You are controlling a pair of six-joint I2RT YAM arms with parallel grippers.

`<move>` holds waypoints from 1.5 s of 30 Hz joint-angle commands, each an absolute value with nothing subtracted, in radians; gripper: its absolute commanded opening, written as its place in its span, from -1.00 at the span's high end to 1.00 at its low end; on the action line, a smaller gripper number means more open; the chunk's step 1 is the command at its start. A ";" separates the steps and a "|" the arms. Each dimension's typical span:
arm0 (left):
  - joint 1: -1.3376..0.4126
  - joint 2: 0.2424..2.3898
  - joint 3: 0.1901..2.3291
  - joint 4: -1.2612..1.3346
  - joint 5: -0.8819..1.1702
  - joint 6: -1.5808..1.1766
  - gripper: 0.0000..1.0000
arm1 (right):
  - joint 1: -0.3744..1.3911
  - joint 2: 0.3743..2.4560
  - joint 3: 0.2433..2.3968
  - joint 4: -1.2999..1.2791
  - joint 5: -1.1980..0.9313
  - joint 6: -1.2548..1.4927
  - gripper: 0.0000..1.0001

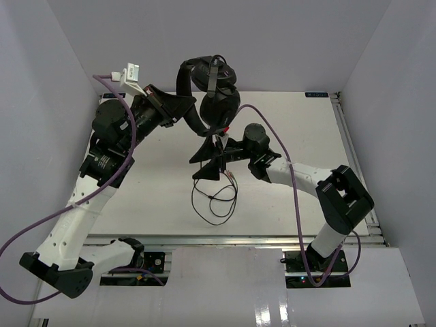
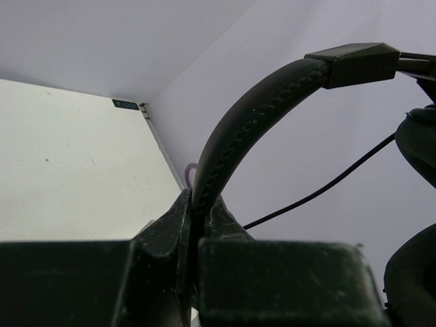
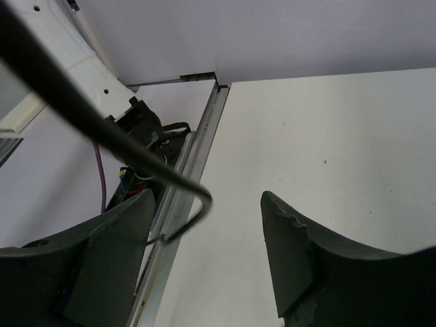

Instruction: Wrap the headphones

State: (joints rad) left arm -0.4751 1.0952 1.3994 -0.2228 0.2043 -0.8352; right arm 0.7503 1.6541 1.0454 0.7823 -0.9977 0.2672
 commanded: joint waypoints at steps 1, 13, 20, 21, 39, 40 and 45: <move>-0.477 1.044 1.410 -0.180 0.110 -0.859 1.00 | 0.763 1.670 1.003 1.057 -0.996 0.466 -0.22; -0.477 0.945 1.301 -0.178 -0.346 -0.903 1.00 | 0.801 1.453 0.856 0.756 -0.945 0.327 0.85; -0.477 1.087 1.369 -0.212 -0.507 -0.803 1.00 | 0.815 1.389 1.035 0.044 -0.629 -0.243 0.85; -0.477 1.124 1.373 -0.211 -0.523 -0.783 1.00 | 0.815 1.382 1.051 -0.050 -0.595 -0.277 0.85; -0.477 1.344 1.152 -0.081 -0.655 -0.463 1.00 | 0.816 1.290 1.290 -0.592 -0.033 -0.868 0.85; -0.477 1.343 1.147 -0.083 -0.645 -0.478 1.00 | 0.824 1.289 1.275 -0.603 -0.033 -0.881 0.85; -0.477 1.327 1.169 -0.109 -0.623 -0.532 1.00 | 0.836 1.263 1.200 -0.613 0.027 -0.951 0.85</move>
